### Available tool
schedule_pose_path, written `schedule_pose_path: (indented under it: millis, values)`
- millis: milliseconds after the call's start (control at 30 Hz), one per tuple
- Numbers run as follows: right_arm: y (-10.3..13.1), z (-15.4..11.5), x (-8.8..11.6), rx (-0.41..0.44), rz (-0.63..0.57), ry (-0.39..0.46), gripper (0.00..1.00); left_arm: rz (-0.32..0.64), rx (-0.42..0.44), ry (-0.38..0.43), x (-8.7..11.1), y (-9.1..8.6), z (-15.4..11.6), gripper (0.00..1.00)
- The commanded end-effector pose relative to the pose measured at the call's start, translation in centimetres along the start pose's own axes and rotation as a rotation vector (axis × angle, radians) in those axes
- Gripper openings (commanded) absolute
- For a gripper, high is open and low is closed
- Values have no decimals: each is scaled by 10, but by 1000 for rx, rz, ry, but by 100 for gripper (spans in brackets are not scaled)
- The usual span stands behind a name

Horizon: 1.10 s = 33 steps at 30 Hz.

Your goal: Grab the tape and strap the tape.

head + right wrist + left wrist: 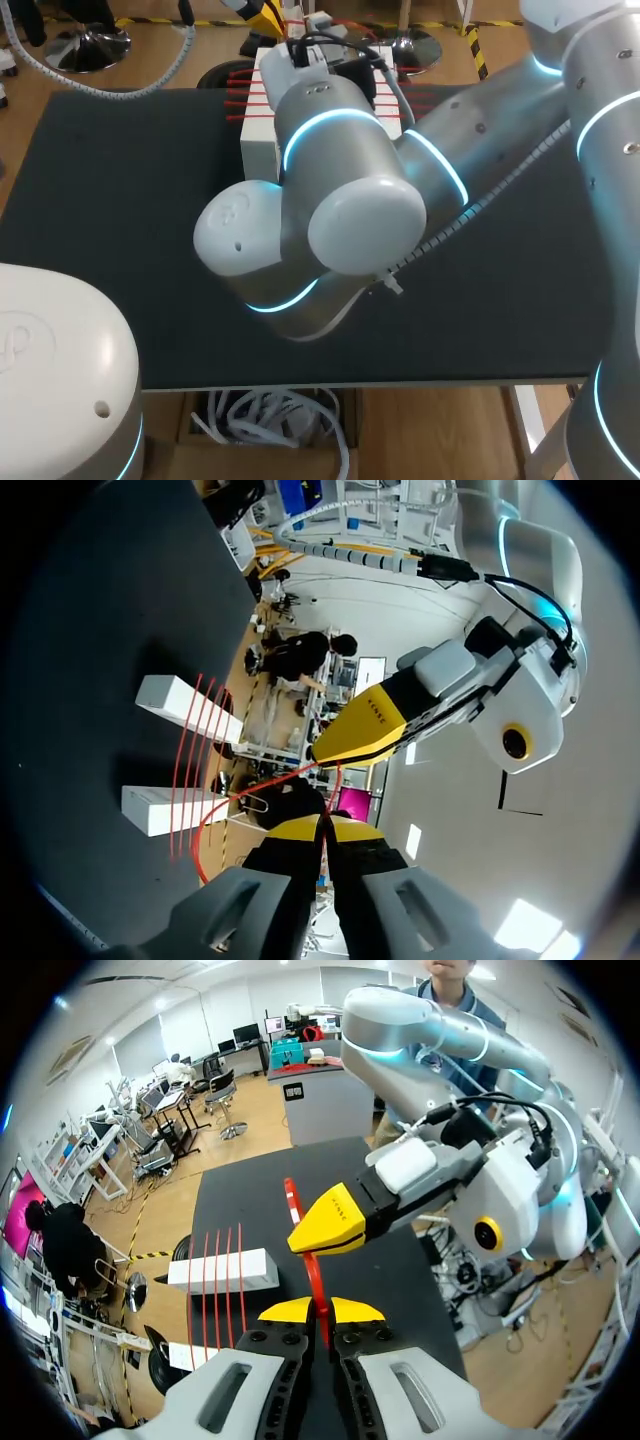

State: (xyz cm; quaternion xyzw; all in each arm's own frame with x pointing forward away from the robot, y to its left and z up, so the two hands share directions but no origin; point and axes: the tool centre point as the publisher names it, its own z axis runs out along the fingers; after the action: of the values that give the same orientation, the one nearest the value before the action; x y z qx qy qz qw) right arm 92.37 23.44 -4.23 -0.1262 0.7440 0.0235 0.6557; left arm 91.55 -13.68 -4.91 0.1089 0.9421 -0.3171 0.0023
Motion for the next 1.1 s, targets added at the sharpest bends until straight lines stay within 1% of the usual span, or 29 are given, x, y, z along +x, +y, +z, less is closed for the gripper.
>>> schedule_pose_path:
  millis: [33,400,767,1100]
  values:
    - [6,1,-2,2,-7,-4,0,0,-2,0,1,-1,0,0]
    - [14,2,-6,-8,-27,-23,0,0,-2,0,1,-1,0,0]
    - [20,4,-6,-15,-31,-23,0,0,-2,0,1,-1,0,0]
    - [15,1,-8,0,-24,-32,0,0,-2,0,1,-1,0,0]
